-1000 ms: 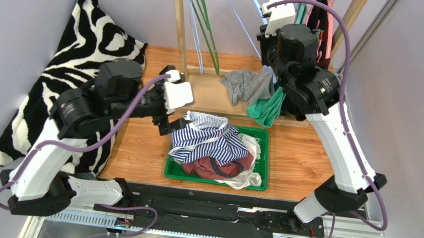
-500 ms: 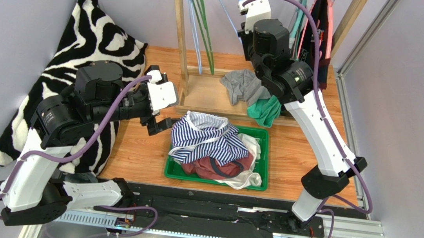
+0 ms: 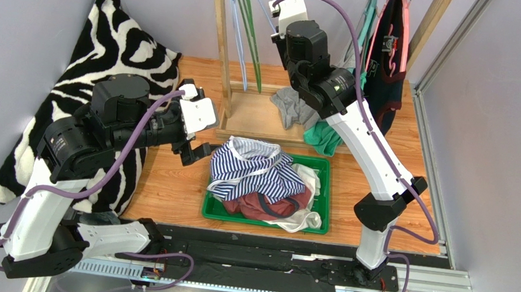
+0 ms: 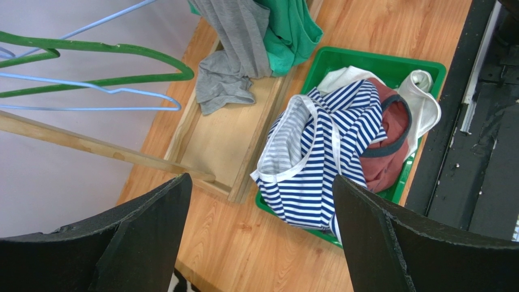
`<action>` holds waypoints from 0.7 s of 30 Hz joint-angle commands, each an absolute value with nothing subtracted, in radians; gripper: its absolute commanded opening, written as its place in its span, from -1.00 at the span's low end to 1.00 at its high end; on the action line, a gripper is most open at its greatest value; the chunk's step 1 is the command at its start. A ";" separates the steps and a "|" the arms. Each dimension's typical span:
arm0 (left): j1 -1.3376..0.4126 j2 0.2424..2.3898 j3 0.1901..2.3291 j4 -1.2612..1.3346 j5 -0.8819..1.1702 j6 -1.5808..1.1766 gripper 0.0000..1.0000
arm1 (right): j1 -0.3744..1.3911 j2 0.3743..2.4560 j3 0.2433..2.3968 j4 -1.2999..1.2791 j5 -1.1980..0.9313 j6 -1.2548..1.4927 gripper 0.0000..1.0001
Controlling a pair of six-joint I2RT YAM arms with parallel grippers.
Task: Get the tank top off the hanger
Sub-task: Place the hanger at the clothesline.
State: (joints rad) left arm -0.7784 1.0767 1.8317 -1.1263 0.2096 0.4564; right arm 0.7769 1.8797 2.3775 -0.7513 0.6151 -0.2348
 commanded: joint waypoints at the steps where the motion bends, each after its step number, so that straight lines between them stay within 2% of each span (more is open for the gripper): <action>1: -0.770 1.069 1.842 -1.108 0.232 0.431 0.88 | 0.781 1.885 2.425 -0.729 0.603 -0.252 -1.00; 9: -0.761 1.069 1.870 -1.112 0.253 0.410 0.88 | 0.816 1.924 2.411 -0.704 0.637 -0.239 -1.00; 10: -0.761 1.071 1.881 -1.114 0.253 0.408 0.88 | 0.827 1.924 2.413 -0.704 0.631 -0.236 -0.94; 12: -0.759 1.074 1.884 -1.111 0.242 0.410 0.88 | 0.831 1.918 2.410 -0.712 0.621 -0.218 -0.68; 13: -0.759 1.074 1.881 -1.108 0.238 0.410 0.88 | 0.831 1.908 2.407 -0.716 0.615 -0.210 -0.44; 15: -0.759 1.074 1.873 -1.101 0.221 0.411 0.88 | 0.830 1.859 2.366 -0.709 0.611 -0.206 -0.27; 16: -0.759 1.075 1.862 -1.098 0.218 0.411 0.88 | 0.828 1.836 2.346 -0.700 0.611 -0.206 -0.08; 19: -0.759 1.081 1.856 -1.095 0.222 0.410 0.88 | 0.807 1.743 2.290 -0.680 0.572 -0.172 0.15; 21: -0.759 1.088 1.859 -1.095 0.227 0.408 0.89 | 0.781 1.676 2.269 -0.681 0.548 -0.150 0.22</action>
State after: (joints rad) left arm -0.7635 1.0794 1.8488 -1.1259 0.2226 0.4278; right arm 0.8200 1.8450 2.2921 -0.7181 0.5922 -0.2020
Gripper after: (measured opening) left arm 0.940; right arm 0.578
